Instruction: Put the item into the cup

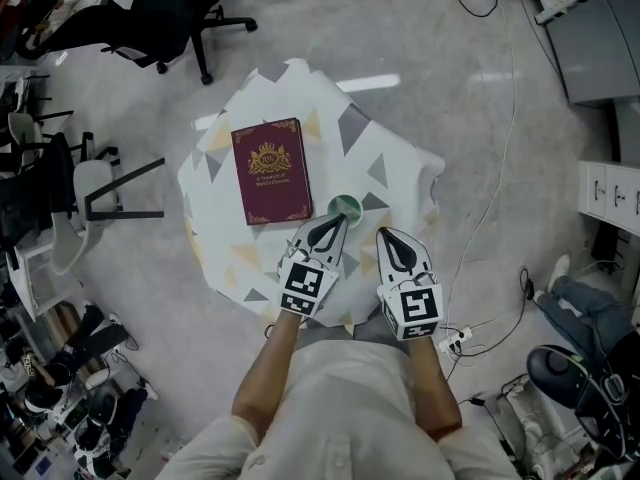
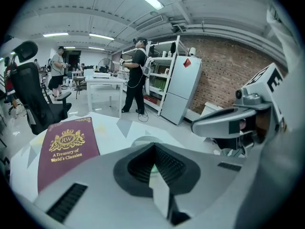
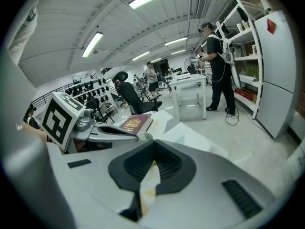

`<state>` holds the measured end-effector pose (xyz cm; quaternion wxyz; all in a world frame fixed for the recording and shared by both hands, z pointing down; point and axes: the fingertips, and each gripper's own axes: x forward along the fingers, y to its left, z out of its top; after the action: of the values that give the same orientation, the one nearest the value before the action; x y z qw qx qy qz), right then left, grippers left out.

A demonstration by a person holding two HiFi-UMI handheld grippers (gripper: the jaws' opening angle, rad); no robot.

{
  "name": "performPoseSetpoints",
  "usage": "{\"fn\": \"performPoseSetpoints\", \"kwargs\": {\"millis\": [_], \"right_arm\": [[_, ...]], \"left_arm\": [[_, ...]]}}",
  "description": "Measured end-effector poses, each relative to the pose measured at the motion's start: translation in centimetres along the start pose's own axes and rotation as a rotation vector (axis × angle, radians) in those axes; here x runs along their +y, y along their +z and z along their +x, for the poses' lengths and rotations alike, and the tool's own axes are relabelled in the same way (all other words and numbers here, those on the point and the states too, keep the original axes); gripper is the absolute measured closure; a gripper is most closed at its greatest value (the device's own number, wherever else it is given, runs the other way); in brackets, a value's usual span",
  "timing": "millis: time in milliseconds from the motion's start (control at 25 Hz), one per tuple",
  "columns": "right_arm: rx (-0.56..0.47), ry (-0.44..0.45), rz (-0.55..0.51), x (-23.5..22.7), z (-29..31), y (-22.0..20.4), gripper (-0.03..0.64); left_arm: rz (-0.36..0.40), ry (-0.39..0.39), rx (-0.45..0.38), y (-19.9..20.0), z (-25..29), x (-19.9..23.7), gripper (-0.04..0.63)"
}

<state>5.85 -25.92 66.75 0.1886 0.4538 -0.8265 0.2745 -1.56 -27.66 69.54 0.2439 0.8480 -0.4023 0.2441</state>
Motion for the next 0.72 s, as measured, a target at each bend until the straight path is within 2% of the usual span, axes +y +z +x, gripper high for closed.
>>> {"fn": "performPoseSetpoints", "kwargs": {"millis": [720], "right_arm": [[0.001,0.013,-0.001,-0.4,0.3,0.3,0.611]], "left_arm": [[0.023,0.045,0.082,-1.0,1.4,0.5,0.583]]}}
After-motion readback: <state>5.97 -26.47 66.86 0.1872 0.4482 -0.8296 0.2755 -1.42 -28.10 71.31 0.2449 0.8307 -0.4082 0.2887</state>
